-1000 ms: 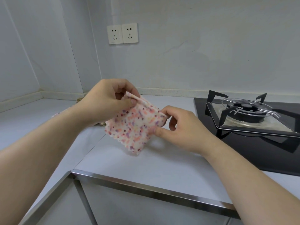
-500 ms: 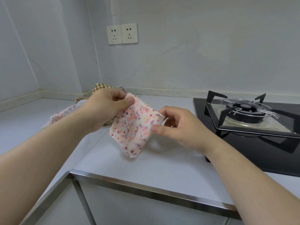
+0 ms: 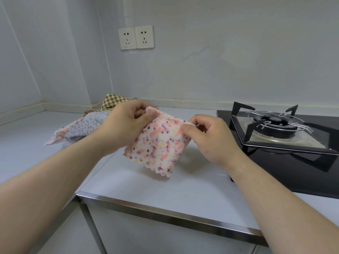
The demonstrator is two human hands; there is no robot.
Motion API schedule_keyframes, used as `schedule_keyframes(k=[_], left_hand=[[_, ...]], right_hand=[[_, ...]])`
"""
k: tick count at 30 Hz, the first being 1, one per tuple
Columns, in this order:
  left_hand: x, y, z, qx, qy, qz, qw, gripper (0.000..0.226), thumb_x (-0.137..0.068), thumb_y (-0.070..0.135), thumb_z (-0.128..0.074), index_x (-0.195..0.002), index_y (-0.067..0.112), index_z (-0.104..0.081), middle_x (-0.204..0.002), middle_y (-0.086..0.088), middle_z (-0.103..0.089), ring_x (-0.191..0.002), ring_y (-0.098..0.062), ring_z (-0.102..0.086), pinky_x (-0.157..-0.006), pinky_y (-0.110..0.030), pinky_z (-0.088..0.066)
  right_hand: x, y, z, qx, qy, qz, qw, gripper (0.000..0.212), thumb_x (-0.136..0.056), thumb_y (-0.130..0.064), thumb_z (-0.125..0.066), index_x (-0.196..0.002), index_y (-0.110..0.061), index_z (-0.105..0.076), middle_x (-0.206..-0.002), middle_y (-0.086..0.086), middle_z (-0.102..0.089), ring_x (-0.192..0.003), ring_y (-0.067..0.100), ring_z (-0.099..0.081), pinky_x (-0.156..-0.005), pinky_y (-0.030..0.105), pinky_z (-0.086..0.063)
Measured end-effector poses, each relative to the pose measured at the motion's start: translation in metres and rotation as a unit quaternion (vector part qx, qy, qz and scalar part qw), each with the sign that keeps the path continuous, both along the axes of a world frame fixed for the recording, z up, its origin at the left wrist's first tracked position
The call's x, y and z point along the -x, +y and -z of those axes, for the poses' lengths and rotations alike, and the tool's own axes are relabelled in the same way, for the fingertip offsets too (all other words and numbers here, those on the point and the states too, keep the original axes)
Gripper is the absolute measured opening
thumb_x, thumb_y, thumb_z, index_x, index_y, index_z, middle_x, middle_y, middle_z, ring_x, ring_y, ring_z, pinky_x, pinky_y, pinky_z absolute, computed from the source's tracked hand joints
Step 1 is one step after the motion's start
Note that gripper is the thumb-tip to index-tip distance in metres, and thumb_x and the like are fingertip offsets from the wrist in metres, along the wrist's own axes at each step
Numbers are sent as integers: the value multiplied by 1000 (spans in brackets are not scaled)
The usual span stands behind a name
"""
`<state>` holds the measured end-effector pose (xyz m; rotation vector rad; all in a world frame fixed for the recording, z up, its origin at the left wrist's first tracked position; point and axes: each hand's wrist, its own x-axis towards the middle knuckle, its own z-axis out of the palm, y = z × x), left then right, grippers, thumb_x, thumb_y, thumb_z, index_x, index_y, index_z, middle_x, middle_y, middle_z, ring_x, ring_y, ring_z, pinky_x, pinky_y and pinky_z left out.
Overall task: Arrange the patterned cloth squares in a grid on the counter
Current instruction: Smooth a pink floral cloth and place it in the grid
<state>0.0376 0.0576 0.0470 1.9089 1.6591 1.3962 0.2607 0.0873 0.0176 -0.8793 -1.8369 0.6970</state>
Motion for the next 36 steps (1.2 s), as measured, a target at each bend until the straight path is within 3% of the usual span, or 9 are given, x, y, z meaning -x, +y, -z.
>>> schedule_keyframes(k=[3, 7, 10, 15, 19, 23, 28, 32, 36], left_hand=[[-3, 4, 4, -3, -17, -23, 1000, 10, -98, 35, -64, -93, 27, -67, -58, 22, -56, -58, 3, -51, -65, -23, -43], [-9, 1, 7, -20, 22, -61, 998, 14, -102, 37, -55, -102, 26, -63, -74, 18, -62, -71, -1, -56, -65, -27, -42], [-13, -5, 5, -41, 87, -78, 992, 14, -103, 37, -53, -106, 27, -62, -91, 4, -65, -88, -11, -60, -78, -26, -47], [-14, -10, 2, -40, 115, -83, 989, 11, -102, 38, -55, -103, 29, -61, -78, -2, -64, -77, -20, -60, -75, -40, -49], [-14, -9, 0, -1, 43, -60, 997, 15, -97, 44, -61, -102, 30, -55, -74, -9, -68, -74, -19, -64, -77, -46, -53], [-6, -6, -5, 101, -66, 10, 993, 25, -95, 41, -66, -105, 31, -45, -93, -25, -70, -84, -41, -67, -84, -60, -57], [-6, -7, -5, 113, -38, 39, 992, 30, -104, 8, -50, -83, 19, -68, -70, 1, -62, -51, -28, -44, -43, -28, -43], [-7, 1, 4, 86, -87, -61, 991, 34, -102, 8, -50, -89, 24, -77, -101, -5, -76, -86, -36, -67, -85, -40, -58], [-6, 9, 11, 78, -105, -103, 986, 24, -103, 14, -51, -116, 24, -69, -114, 6, -61, -74, -10, -56, -71, -26, -51]], right_hand=[[0, 1, 0, 19, 3, -8, 1000, 24, -89, -25, -71, -69, -12, -68, -60, -8, -60, -53, 8, -42, -54, 18, -34], [2, 1, 2, 62, -13, -74, 995, 32, -80, -43, -72, -70, -13, -66, -71, 21, -59, -64, 20, -45, -65, 34, -38], [3, -1, 2, 76, -17, -88, 993, 37, -90, -39, -73, -62, -16, -65, -63, 0, -62, -65, 22, -44, -66, 36, -39], [4, 3, 3, 87, -39, -28, 995, 46, -94, -43, -68, -66, -7, -62, -48, -16, -52, -55, 11, -40, -52, 18, -32], [5, 8, 8, 107, -40, -9, 993, 41, -93, -46, -69, -74, -11, -61, -51, -17, -54, -52, 5, -44, -49, 12, -34], [7, 13, 16, 93, -88, 28, 991, 40, -94, -51, -64, -81, -13, -62, -70, -8, -61, -55, 5, -47, -51, 16, -37], [8, 10, 19, 84, -131, 41, 987, 25, -100, -52, -53, -106, -28, -51, -95, -7, -65, -60, 2, -54, -50, 16, -39], [10, 6, 19, 110, -149, 17, 982, 22, -103, -45, -49, -121, -33, -45, -97, -8, -64, -72, 9, -59, -61, 25, -42], [12, 3, 19, 133, -170, -35, 976, 23, -97, -32, -55, -118, -37, -47, -93, -8, -68, -68, 8, -58, -66, 27, -46]])
